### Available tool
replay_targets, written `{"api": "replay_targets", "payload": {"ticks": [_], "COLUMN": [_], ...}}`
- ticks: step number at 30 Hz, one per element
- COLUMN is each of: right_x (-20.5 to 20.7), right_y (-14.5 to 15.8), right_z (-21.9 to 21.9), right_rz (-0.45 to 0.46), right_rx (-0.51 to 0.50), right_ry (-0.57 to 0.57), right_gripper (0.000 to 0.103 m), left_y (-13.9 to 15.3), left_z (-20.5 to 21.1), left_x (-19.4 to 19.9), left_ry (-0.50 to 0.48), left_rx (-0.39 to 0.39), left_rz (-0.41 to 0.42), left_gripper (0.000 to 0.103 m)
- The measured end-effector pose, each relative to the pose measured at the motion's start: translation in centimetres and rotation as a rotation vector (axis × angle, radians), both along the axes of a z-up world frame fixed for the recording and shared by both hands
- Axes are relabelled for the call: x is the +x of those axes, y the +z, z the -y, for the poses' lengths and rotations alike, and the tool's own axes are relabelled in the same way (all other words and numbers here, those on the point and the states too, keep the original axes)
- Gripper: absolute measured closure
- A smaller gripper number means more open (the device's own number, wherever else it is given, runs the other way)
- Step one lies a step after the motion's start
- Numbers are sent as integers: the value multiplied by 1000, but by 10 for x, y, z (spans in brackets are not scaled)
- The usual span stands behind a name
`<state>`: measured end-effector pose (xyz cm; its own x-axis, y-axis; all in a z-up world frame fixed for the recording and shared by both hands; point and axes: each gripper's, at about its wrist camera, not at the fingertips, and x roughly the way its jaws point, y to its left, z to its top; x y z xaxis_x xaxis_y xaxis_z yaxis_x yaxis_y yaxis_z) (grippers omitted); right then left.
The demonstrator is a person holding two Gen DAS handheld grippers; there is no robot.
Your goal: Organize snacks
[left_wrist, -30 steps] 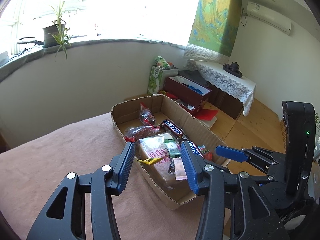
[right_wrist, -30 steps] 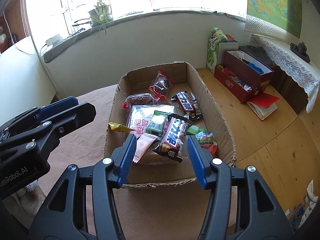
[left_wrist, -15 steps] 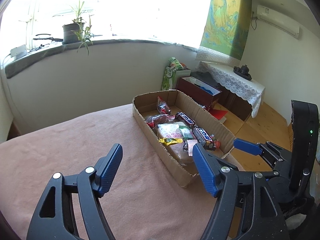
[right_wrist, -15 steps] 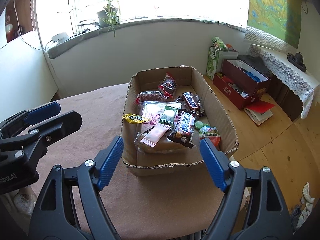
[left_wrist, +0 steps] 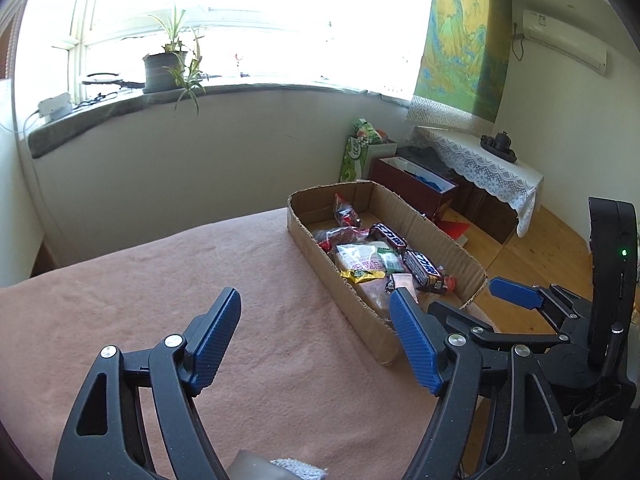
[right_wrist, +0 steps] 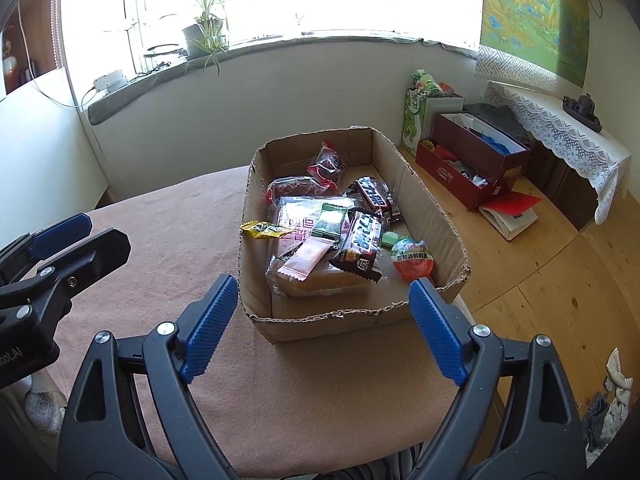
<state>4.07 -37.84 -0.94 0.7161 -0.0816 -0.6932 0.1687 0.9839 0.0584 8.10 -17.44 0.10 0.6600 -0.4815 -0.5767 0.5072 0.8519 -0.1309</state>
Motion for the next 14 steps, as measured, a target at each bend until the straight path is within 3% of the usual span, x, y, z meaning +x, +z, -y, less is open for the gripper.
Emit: {"api": "replay_targets", "payload": {"ticks": [14], "right_x": [2], "right_y": [0], "right_z": [-6], "right_rz": [-11], "right_rx": [-10], "right_ry": [5], "right_gripper": [13], "left_y": [2], "left_z": [-3], "left_x": [-3], "left_ry": [-7], "left_rx": [-2], "left_rz": [13], "left_gripper": [26]}}
